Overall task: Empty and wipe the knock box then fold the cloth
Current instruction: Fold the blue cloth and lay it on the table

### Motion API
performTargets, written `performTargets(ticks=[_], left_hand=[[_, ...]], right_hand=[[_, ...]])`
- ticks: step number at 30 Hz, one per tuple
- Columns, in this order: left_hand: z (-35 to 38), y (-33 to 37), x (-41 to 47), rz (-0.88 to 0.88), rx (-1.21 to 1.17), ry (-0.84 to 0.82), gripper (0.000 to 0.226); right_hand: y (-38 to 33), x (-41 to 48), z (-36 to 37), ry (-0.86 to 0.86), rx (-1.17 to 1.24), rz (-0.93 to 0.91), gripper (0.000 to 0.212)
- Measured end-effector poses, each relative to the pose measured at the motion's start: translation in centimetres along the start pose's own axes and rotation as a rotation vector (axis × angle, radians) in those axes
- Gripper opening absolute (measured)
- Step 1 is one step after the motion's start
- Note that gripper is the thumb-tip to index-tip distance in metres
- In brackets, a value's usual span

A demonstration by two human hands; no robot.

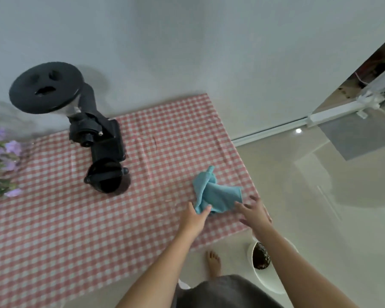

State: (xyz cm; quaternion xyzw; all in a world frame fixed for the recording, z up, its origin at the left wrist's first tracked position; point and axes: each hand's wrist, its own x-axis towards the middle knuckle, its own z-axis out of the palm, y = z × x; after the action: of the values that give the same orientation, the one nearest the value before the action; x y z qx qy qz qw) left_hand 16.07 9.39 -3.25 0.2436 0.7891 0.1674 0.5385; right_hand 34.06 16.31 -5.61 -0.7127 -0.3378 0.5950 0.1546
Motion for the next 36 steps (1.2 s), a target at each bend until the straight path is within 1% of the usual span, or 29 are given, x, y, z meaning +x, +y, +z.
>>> performTargets(ticks=[1,2,3,4,6,8,11,12,13,14,15,16,17,18,19,20,22,23,24,25,26,28,30,32,36], left_hand=[[0.8,0.1,-0.1,-0.021,-0.036,0.049,0.070],[1.4,0.2,-0.1,-0.030,-0.031,0.104,0.062],[1.7,0.2,-0.1,-0.037,-0.010,0.156,0.050],[1.6,0.3,-0.1,-0.036,0.002,0.211,0.038],[1.0,0.4,0.0,-0.059,-0.065,0.278,0.027],[0.0,0.6,-0.2,-0.113,-0.297,0.291,0.022],[-1.3,1.0,-0.9,-0.244,-0.718,0.228,0.011],[-1.4,0.8,-0.9,-0.258,-0.794,0.219,0.009],[-1.3,0.6,-1.1,-0.247,-0.832,0.220,0.009],[-1.2,0.5,-1.5,-0.215,-0.820,0.228,0.011],[-1.1,0.1,-1.3,-0.160,-0.760,0.254,0.017],[-1.0,0.0,-1.5,-0.098,-0.624,0.292,0.028],[-1.2,0.2,-2.0,-0.033,-0.435,0.323,0.039],[-1.5,0.7,-2.8,0.042,-0.241,0.340,0.043],[-1.9,1.6,-3.7,0.127,-0.070,0.332,0.043],[-2.2,2.8,-4.7,0.217,0.074,0.286,0.040],[-3.1,4.9,-5.7,0.362,0.347,0.132,0.033],[-3.6,5.9,-6.0,0.406,0.451,0.054,0.033],[-4.1,6.8,-6.4,0.434,0.546,-0.005,0.034],[-4.8,7.5,-6.7,0.456,0.625,-0.045,0.034],[-5.5,8.1,-6.9,0.466,0.667,-0.064,0.033],[-7.2,8.9,-7.2,0.488,0.637,-0.042,0.029],[-8.5,9.6,-7.3,0.509,0.605,0.008,0.026],[-9.4,10.4,-7.0,0.526,0.593,0.067,0.023],[-10.9,12.9,-6.7,0.576,0.584,0.192,0.029]], right_hand=[[-0.1,0.1,0.1,-0.047,-0.041,-0.027,0.065],[-0.3,0.4,0.3,-0.056,-0.115,-0.061,0.065],[-0.6,0.6,0.4,-0.034,-0.195,-0.094,0.061],[-1.0,0.8,0.4,0.008,-0.266,-0.129,0.050],[-1.7,1.2,0.1,0.049,-0.363,-0.176,0.030],[-2.4,1.7,-0.4,0.005,-0.290,-0.117,0.022],[-2.9,1.6,-0.9,-0.083,-0.084,0.071,0.006],[-2.7,1.8,-1.1,-0.098,-0.053,0.110,0.003],[-2.5,1.4,-1.2,-0.119,-0.058,0.138,0.004],[-2.4,0.9,-1.3,-0.144,-0.093,0.153,0.013],[-2.3,0.5,-1.3,-0.163,-0.187,0.134,0.027],[-2.4,-0.1,-1.4,-0.174,-0.354,0.070,0.042],[-2.6,-0.5,-1.5,-0.170,-0.559,-0.037,0.056],[-3.0,-0.8,-1.6,-0.155,-0.733,-0.189,0.070],[-3.9,-1.2,-1.4,-0.166,-0.845,-0.365,0.081],[-5.2,-1.8,-1.1,-0.207,-0.921,-0.547,0.087],[-7.9,-2.5,0.0,-0.320,-1.127,-0.922,0.095],[-9.2,-2.7,0.6,-0.375,-1.256,-1.080,0.094],[-10.4,-3.0,0.9,-0.424,-1.367,-1.201,0.089],[-11.5,-3.1,1.0,-0.468,-1.455,-1.259,0.078],[-12.7,-3.1,0.7,-0.513,-1.514,-1.255,0.063],[-14.7,-2.8,-0.4,-0.577,-1.569,-1.150,0.040],[-16.3,-2.5,-1.6,-0.573,-1.516,-1.069,0.025],[-17.8,-2.6,-2.6,-0.519,-1.433,-1.094,0.015],[-20.6,-2.7,-3.7,-0.347,-1.324,-1.127,0.014]])
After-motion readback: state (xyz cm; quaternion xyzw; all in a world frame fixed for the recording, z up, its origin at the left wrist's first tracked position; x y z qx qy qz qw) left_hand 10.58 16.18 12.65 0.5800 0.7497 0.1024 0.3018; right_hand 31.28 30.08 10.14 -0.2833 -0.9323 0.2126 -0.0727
